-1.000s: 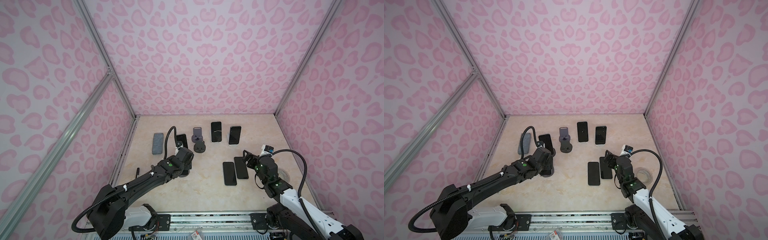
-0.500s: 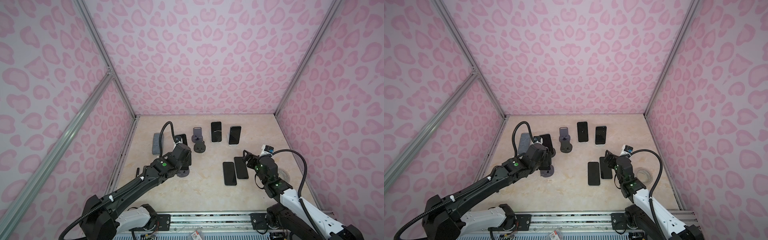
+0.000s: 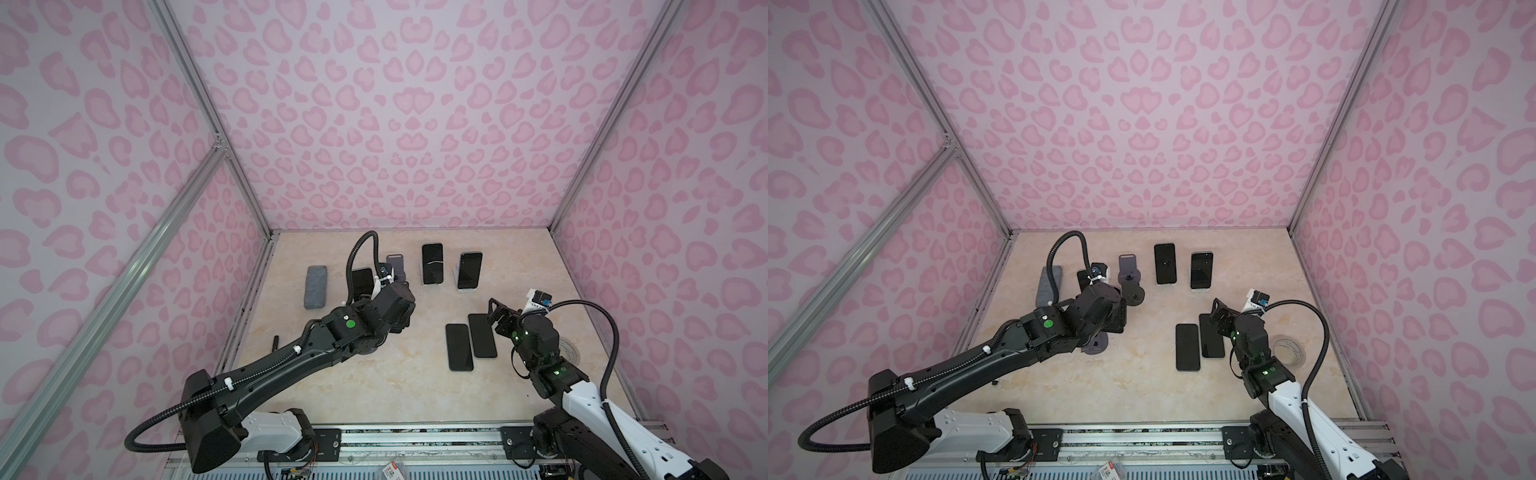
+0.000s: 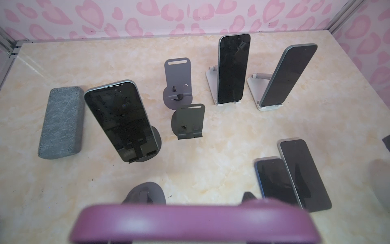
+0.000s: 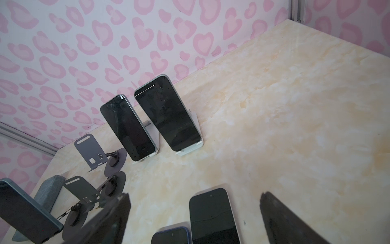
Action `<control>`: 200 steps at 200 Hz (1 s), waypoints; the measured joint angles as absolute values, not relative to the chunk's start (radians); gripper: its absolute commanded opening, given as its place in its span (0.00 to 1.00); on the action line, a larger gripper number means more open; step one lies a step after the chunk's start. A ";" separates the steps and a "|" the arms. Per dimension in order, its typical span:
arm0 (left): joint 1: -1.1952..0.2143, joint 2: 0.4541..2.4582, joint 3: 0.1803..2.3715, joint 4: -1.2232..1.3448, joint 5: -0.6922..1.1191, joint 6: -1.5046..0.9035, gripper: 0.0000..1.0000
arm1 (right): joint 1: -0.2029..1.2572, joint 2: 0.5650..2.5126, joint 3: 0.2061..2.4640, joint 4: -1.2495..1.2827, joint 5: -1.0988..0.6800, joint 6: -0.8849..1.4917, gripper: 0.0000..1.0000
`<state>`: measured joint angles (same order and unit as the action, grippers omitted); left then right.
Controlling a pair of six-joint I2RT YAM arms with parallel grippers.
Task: Remove the phone from the phone stand
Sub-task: Remove the phone from the phone stand, then place the phone at the center of the table.
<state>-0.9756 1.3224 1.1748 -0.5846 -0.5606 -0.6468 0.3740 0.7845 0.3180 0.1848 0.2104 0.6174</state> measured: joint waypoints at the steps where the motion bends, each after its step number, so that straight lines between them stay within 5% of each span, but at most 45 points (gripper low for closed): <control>1: -0.977 1.324 1.176 -0.585 -0.561 -0.649 0.59 | 0.374 0.784 0.318 0.184 0.210 0.617 0.98; 200: -0.949 1.944 1.464 -0.604 -0.153 -0.850 0.58 | 0.375 0.659 0.293 0.159 0.261 0.629 0.98</control>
